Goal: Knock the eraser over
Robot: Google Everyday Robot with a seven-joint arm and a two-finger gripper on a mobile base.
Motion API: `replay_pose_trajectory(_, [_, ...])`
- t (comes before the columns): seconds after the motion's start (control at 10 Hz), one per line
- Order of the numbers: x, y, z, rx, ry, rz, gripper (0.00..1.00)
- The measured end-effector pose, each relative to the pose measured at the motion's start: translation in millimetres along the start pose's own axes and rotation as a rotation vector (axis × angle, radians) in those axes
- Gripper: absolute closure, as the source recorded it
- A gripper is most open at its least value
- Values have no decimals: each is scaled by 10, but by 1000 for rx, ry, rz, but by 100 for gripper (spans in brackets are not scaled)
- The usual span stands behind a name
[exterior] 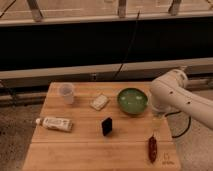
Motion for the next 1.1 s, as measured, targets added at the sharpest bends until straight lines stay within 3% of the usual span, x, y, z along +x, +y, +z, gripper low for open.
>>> replay_pose_trajectory(0.5, [-292, 93, 193, 0, 5, -69, 20])
replay_pose_trajectory(1.1, [-461, 139, 263, -1, -6, -111, 20])
